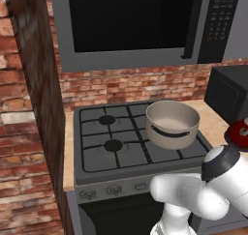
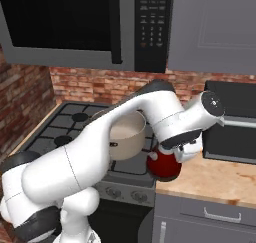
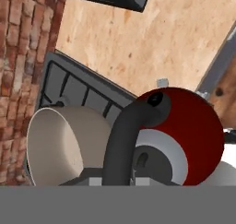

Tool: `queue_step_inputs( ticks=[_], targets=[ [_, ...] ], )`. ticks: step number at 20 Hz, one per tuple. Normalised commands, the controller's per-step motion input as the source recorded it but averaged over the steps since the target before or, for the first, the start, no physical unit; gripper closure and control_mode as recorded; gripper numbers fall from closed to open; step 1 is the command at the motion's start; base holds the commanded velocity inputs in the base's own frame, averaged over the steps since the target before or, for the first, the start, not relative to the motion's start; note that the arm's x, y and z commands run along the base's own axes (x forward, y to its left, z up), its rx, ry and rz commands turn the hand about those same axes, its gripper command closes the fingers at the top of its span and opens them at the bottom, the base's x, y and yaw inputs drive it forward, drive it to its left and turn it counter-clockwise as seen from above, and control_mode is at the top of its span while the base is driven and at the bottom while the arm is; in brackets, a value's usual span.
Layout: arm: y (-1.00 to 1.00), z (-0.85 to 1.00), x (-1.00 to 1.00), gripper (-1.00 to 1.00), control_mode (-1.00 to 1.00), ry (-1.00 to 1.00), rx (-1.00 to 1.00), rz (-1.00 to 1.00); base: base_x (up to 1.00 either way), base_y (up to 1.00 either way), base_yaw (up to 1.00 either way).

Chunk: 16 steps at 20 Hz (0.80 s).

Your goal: Pick the kettle from the counter and place it on a stove burner. Then turn the burner on.

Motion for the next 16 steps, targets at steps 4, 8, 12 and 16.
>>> queue_step_inputs(
  ticks=[4, 8, 12, 16],
  targets=[
    [0.31, 0.64, -0.26, 1.00, -1.00, -0.22, -0.12, 0.05, 0.00, 0.00, 0.00],
    [0.25, 0.71, -0.35, 1.00, -1.00, -0.23, -0.07, 0.06, 0.00, 0.00, 0.00],
    [0.42, 0.54, -0.24, 1.00, -1.00, -0.16, -0.10, 0.07, 0.00, 0.00, 0.00],
    [0.44, 0.40, -0.28, 1.00, -1.00, -0.07, -0.11, 0.11, 0.00, 0.00, 0.00]
  ],
)
